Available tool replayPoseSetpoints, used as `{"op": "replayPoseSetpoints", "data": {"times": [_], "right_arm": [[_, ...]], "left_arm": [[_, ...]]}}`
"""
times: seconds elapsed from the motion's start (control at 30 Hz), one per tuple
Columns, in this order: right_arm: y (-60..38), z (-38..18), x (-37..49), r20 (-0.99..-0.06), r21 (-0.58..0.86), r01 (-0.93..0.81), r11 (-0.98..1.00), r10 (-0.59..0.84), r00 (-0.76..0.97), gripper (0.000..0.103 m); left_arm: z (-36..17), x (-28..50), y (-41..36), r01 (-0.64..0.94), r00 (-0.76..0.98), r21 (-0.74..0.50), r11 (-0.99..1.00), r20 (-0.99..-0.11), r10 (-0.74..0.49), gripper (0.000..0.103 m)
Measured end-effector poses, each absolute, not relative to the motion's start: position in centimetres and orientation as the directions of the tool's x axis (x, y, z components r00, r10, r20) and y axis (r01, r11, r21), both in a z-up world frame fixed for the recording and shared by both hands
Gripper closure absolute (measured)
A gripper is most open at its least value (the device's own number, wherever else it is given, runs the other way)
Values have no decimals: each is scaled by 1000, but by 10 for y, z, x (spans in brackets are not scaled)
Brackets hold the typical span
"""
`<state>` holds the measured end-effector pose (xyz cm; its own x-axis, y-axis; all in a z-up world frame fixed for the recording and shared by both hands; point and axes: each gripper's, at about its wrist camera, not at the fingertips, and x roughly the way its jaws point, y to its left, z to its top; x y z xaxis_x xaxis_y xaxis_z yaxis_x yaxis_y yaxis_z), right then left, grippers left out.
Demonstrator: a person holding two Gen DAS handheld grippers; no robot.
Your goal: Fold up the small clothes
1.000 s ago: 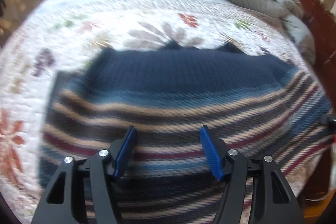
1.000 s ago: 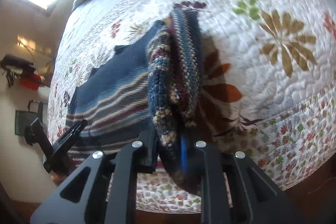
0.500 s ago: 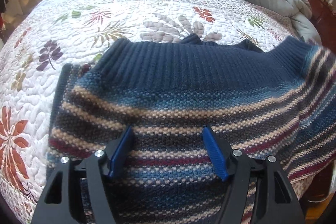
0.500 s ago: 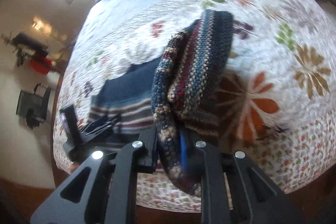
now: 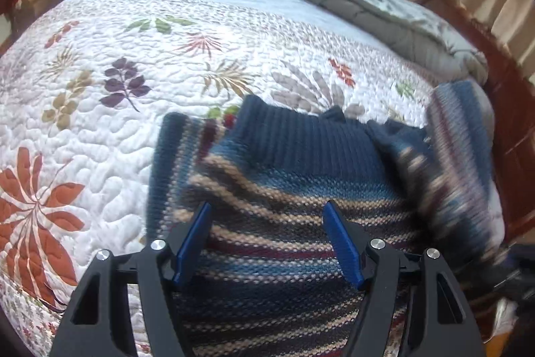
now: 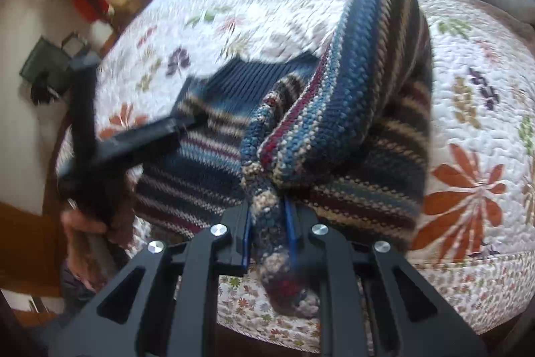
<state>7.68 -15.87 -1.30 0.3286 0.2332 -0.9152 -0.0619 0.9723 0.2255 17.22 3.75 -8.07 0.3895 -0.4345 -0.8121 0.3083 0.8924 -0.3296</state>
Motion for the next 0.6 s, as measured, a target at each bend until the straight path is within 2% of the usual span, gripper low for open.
{"op": "replayPoseSetpoints", "data": {"times": [0.17, 0.27, 0.3, 0.37, 0.5, 0.6], "right_arm": [[-124, -55, 84, -949, 156, -120, 980, 182, 257, 84], [-113, -76, 88, -958, 160, -131, 978, 186, 219, 65], [-113, -78, 88, -953, 191, -131, 973, 215, 212, 55], [-117, -76, 87, -935, 271, -114, 956, 290, 206, 54], [-138, -58, 76, -901, 366, -75, 928, 373, 223, 65], [-161, -38, 64, -876, 408, -36, 912, 403, 266, 65]], "left_arm": [[-79, 172, 47, 302, 399, -348, 887, -799, -450, 33], [-81, 173, 51, 294, 379, -383, 875, -794, -475, 33], [-82, 172, 51, 296, 369, -397, 869, -791, -487, 33], [-83, 171, 50, 305, 355, -413, 858, -787, -505, 33], [-82, 168, 43, 337, 293, -484, 808, -761, -578, 33], [-82, 166, 33, 338, 227, -557, 759, -734, -640, 32]]}}
